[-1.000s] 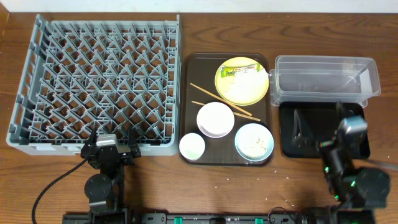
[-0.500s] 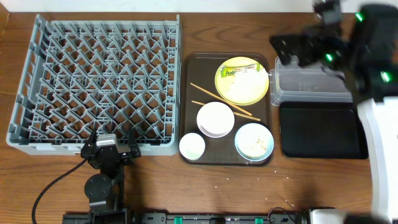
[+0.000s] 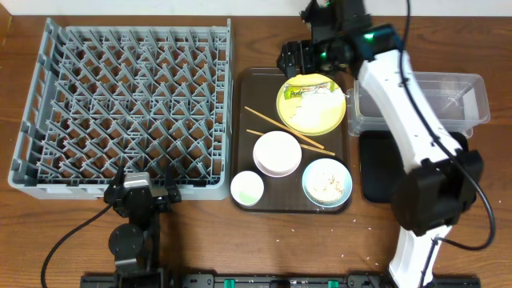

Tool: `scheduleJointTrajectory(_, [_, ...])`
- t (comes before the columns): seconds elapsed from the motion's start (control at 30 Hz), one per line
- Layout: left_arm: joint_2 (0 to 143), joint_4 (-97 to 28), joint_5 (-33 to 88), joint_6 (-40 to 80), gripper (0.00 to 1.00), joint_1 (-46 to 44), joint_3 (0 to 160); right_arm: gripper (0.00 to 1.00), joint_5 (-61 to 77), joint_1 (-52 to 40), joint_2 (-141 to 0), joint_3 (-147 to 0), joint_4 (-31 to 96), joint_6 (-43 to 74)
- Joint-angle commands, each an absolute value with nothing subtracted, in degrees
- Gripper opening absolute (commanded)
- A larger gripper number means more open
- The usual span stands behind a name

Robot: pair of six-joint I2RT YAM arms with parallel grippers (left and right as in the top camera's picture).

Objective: Sort waste into correct bins and load items into the dishwasher
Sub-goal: 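Grasp the wrapper and tissue on the yellow plate with the right gripper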

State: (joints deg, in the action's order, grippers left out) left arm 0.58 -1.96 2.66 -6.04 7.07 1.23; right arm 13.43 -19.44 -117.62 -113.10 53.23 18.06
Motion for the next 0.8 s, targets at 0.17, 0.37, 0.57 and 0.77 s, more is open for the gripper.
scheduleJointTrajectory(0.17, [0.2,-4.0,1.5,-6.2,0.95,7.3,0.2,0.99,-12.4,-22.5,-127.7,-114.2,56.5,64.6])
scheduleJointTrajectory(0.37, [0.2,-4.0,1.5,-6.2,0.95,7.3,0.2,0.99,-13.5,-21.9,-134.1,-114.2,55.1,67.7])
scheduleJointTrajectory(0.57, [0.2,-4.0,1.5,-6.2,0.95,7.3,0.2,0.98,-14.2,-21.6,-137.7,-114.2,52.2,67.7])
scheduleJointTrajectory(0.77, [0.2,-4.0,1.5,-6.2,0.95,7.3,0.2,0.82,-14.8,-21.7,-139.8,-114.2,52.8,65.2])
